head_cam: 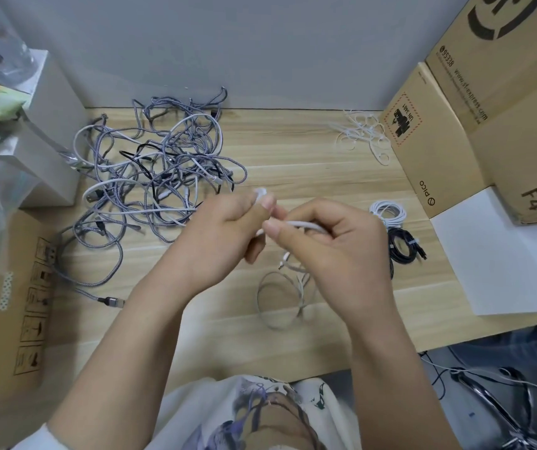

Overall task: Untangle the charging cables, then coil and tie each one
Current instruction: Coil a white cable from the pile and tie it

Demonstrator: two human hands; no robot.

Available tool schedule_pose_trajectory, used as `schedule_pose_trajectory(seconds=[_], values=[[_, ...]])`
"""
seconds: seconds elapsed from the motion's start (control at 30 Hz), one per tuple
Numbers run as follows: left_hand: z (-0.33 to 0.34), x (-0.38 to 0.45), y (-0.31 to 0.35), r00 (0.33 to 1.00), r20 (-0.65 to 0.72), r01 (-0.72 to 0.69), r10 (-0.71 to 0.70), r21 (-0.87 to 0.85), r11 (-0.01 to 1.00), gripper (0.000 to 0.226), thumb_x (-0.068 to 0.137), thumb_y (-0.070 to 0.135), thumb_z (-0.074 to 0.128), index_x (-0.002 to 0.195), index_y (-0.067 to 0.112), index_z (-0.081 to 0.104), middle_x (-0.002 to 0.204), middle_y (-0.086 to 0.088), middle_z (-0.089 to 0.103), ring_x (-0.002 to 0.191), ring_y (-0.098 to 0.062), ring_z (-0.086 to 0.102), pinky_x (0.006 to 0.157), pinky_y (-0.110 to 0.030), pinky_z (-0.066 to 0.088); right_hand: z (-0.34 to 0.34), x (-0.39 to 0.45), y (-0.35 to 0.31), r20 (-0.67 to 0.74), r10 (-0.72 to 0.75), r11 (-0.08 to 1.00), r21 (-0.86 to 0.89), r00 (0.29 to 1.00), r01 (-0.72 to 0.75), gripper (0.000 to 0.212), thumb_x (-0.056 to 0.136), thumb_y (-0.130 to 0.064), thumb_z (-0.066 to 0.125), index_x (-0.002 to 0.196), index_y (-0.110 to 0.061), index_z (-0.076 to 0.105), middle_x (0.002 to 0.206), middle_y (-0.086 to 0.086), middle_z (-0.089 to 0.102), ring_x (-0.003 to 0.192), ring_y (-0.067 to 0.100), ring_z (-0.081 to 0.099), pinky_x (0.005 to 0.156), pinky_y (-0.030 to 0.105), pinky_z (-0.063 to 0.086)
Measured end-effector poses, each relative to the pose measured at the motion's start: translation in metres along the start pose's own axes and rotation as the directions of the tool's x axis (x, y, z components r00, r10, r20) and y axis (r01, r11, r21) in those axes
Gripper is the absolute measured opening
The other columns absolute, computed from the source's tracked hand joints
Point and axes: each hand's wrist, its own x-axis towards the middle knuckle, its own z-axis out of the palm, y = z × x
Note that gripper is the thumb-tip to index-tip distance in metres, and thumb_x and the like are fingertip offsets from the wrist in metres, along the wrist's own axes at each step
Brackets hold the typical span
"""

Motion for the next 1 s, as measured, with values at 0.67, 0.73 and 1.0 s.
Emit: schedule_pose_trajectory(seconds=[0.67,0.73,1.0], values=[[-0.012,0.013,0.023,0.966,0.047,-0.039,0.256,-0.946,0.321,0.019,0.096,0.015,0.041,0.11,0.005,0.05,0.062,0.005,0.045,0.048,-0.006,0.04,0.056,-0.02,0.043,-0.005,-0.002,0.011,0.297,0.159,0.978,-0.174,0.941,-0.111,0.025,0.086,-0.04,0.046,0.069,-0.028,0.06,0.052,-0.005,0.041,0.053,0.005,0.038,0.052,0.024,0.032],[-0.004,0.014,0.021,0.988,-0.074,-0.129,0.134,-0.871,0.473,0.022,0.1,0.02,0.03,0.107,0.008,0.047,0.058,0.01,0.042,0.045,-0.002,0.037,0.053,-0.017,0.041,0.001,-0.005,0.008,0.306,0.126,0.967,-0.252,0.944,-0.047,0.026,0.088,-0.039,0.048,0.069,-0.026,0.059,0.05,-0.006,0.042,0.052,0.004,0.038,0.053,0.023,0.031],[0.009,0.016,0.006,0.965,-0.257,-0.093,-0.048,-0.51,0.855,0.014,0.102,0.018,0.037,0.101,0.014,0.051,0.054,0.013,0.043,0.047,-0.005,0.038,0.052,-0.017,0.037,0.01,-0.009,0.004,0.27,-0.004,0.903,-0.413,0.963,0.12,0.037,0.085,-0.04,0.048,0.063,-0.01,0.053,0.047,0.001,0.034,0.053,0.02,0.038,0.055,0.038,0.036]])
